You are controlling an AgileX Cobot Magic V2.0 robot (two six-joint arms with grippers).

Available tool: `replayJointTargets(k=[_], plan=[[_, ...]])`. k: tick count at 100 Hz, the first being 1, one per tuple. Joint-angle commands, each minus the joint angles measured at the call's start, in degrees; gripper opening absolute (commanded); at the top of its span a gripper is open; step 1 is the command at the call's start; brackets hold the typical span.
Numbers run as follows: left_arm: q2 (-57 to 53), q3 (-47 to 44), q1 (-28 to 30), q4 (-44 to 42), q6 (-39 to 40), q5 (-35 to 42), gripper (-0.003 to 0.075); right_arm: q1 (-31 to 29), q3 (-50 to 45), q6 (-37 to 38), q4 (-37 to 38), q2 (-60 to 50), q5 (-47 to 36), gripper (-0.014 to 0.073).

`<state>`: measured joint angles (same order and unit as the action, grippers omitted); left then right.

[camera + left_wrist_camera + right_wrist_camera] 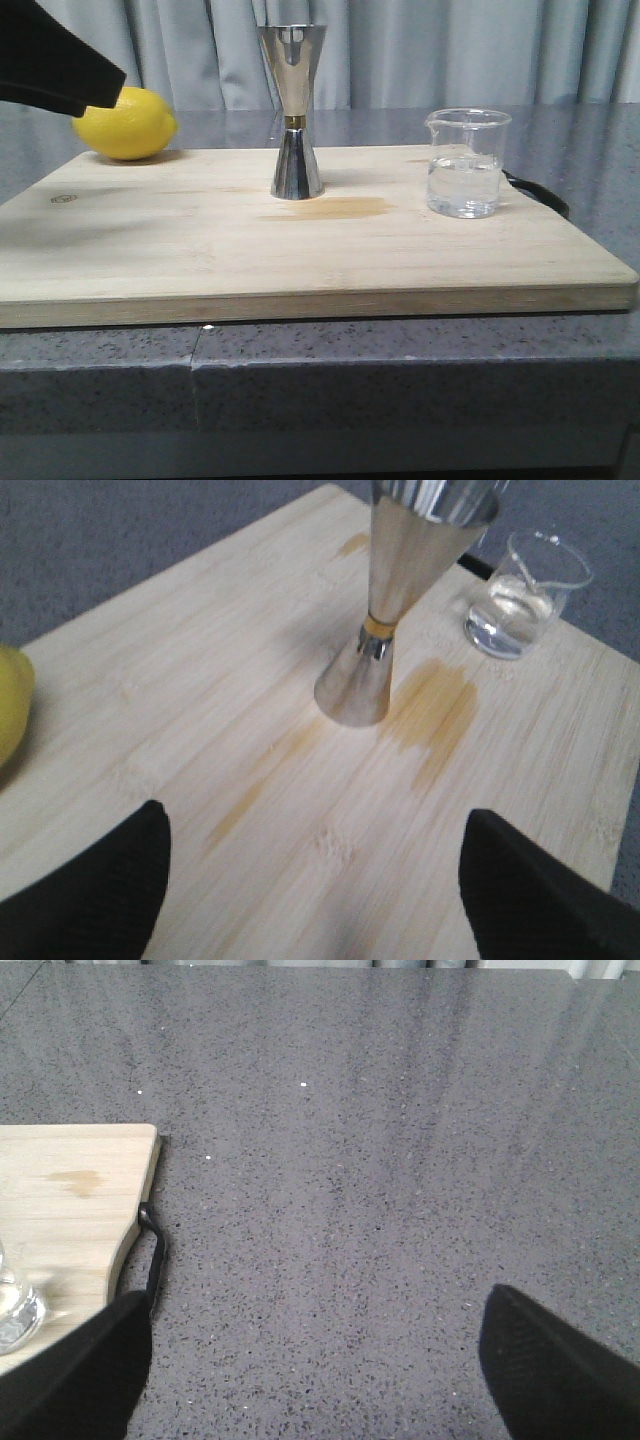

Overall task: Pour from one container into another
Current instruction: 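Reach the left gripper to the steel jigger and grasp its waist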

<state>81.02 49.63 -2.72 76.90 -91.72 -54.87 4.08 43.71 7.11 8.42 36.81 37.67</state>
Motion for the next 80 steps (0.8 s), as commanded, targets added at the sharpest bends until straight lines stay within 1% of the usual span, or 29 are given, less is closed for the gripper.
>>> replayJointTargets(k=[1,8,13,33,40,47,61,80], plan=[[1.4,1.8,-0.5,9.9,-9.4,-5.4,0.0547,0.1,1.9,-0.6,0.5,0.4,-3.6,0.0604],[3.8,1.8,-0.6,13.3,-15.7,-9.1,0.0547,0.1,1.9,-0.6,0.5,0.4,-3.6,0.0604],[5.3,1.8,-0.9,16.2,-19.3,-10.3,0.0547,0.1,1.9,-0.6,0.5,0.4,-3.6,0.0604],[10.3,1.8,-5.6,28.1,-31.0,-10.5,0.0547,0.1,1.9,-0.6,0.3,0.4,-3.6,0.0604],[11.8,2.6,-7.8,28.6,-34.2,-10.4,0.0547,0.1,1.9,-0.6,0.3,0.4,-3.6,0.0604],[13.3,3.7,-9.7,28.6,-35.5,-10.3,0.0547,0.1,1.9,-0.6,0.2,0.4,-3.6,0.0604],[16.4,7.5,-12.8,28.6,-35.5,-10.3,0.0547,0.1,1.9,-0.6,0.2,0.4,-3.6,0.0604],[20.5,12.7,-14.8,28.6,-35.4,-10.0,0.0547,0.1,1.9,-0.6,0.2,0.4,-3.6,0.0604]])
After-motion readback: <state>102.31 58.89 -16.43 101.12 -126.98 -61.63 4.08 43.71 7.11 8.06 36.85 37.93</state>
